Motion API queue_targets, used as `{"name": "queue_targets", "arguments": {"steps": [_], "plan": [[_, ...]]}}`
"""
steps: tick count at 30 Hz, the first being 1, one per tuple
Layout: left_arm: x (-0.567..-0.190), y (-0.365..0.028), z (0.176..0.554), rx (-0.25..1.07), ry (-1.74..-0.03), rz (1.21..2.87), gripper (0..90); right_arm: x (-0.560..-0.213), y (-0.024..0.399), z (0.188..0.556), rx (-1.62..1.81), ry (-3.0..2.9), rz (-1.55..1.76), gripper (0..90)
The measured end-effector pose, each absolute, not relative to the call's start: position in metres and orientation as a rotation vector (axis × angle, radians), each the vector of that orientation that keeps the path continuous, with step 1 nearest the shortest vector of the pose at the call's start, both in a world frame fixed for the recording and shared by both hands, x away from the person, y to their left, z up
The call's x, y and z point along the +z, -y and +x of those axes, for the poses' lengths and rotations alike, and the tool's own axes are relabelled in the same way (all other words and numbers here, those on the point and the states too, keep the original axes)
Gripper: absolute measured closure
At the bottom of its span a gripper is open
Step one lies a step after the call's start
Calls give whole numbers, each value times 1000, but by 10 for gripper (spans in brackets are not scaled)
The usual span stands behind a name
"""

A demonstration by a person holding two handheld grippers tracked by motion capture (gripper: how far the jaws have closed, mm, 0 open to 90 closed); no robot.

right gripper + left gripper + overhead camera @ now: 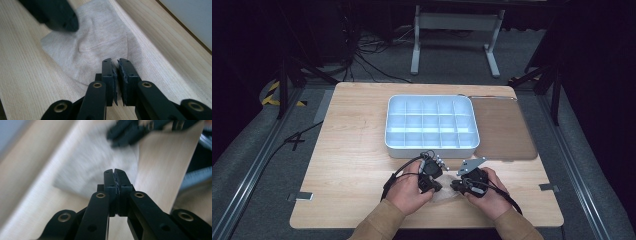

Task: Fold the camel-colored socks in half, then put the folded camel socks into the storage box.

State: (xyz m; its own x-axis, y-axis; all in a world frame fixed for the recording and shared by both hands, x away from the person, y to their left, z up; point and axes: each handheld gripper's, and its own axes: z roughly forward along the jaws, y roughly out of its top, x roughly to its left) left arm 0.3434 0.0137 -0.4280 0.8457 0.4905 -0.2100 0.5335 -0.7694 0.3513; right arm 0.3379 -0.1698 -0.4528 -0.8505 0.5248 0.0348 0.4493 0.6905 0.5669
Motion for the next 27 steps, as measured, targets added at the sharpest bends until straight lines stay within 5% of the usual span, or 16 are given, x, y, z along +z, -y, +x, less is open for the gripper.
{"name": "queue_targets", "arguments": {"steps": [11,27], "plan": [[-435,-23,349,-162,-817,2640,890,-451,173,340,870,-2776,826,827],[-430,-49,360,-133,-918,2573,767,-438,164,332,963,-2776,800,823]]}}
